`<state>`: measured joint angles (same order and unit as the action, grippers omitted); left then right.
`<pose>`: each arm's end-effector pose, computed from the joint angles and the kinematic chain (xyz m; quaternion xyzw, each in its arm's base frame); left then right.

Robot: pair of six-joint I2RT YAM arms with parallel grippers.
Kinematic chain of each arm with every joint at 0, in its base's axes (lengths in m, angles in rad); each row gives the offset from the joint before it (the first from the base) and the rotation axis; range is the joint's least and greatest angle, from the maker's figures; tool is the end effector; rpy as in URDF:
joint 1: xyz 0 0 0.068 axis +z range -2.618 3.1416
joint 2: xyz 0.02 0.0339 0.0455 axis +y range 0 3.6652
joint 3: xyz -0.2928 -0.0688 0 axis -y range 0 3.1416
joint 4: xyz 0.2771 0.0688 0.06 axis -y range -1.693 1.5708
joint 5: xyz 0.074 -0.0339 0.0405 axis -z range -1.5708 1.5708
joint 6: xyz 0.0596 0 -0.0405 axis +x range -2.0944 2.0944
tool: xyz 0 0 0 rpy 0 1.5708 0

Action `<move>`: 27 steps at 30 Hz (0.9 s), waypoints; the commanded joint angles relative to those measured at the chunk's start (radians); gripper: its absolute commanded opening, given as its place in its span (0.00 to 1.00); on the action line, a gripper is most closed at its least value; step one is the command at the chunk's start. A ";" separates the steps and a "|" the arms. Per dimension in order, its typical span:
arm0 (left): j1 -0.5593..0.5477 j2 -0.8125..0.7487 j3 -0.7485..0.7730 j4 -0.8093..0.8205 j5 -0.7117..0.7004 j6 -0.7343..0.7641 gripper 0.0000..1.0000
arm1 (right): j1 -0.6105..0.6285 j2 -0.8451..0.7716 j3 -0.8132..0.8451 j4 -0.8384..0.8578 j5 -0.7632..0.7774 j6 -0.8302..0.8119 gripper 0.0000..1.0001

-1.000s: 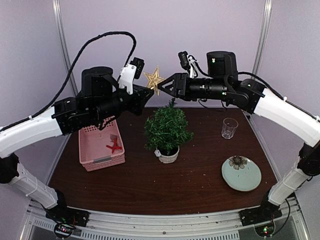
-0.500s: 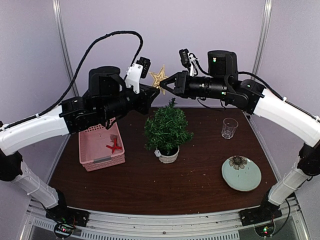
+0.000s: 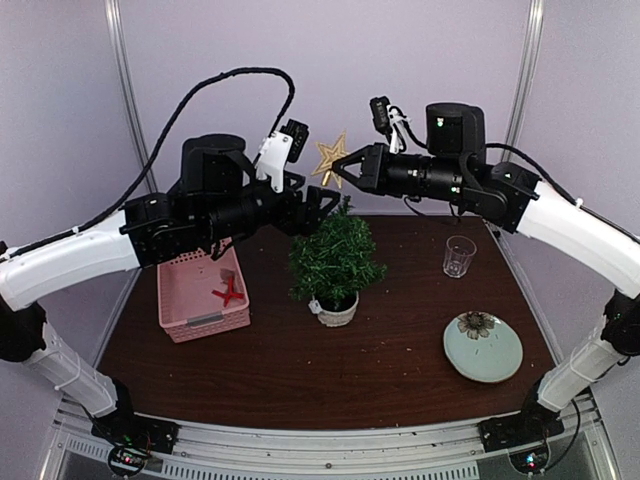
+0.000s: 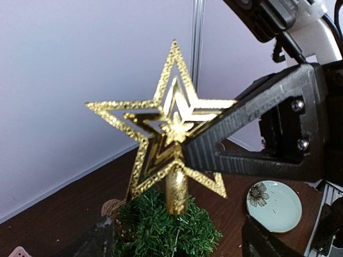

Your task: Decorate the small christmas tree

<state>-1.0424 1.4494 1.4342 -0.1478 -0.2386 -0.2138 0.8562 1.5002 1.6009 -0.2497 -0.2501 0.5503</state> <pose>0.2101 -0.3320 0.4385 0.2342 0.7239 -0.3042 0.5733 0.2505 0.3113 0.4736 -0.1950 0.7307 0.4908 0.4327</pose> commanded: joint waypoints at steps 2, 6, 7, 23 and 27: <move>0.049 -0.098 -0.046 -0.061 0.079 -0.075 0.91 | -0.009 -0.066 -0.041 -0.005 0.049 -0.167 0.00; 0.145 -0.167 -0.121 -0.074 0.145 -0.199 0.98 | -0.008 -0.077 -0.075 -0.038 0.036 -0.365 0.00; 0.172 -0.178 -0.134 -0.083 0.155 -0.223 0.98 | -0.008 -0.076 -0.081 -0.047 0.036 -0.402 0.00; 0.244 -0.174 -0.138 -0.117 0.154 -0.241 0.98 | -0.009 -0.004 -0.173 0.114 -0.013 -0.551 0.00; 0.246 -0.171 -0.129 -0.125 0.149 -0.231 0.98 | -0.009 -0.006 -0.220 0.183 -0.011 -0.599 0.00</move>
<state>-0.8040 1.2720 1.2755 -0.2752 -0.0917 -0.4580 0.8520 1.4910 1.4174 -0.1673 -0.2489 0.0097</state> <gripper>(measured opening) 0.976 0.005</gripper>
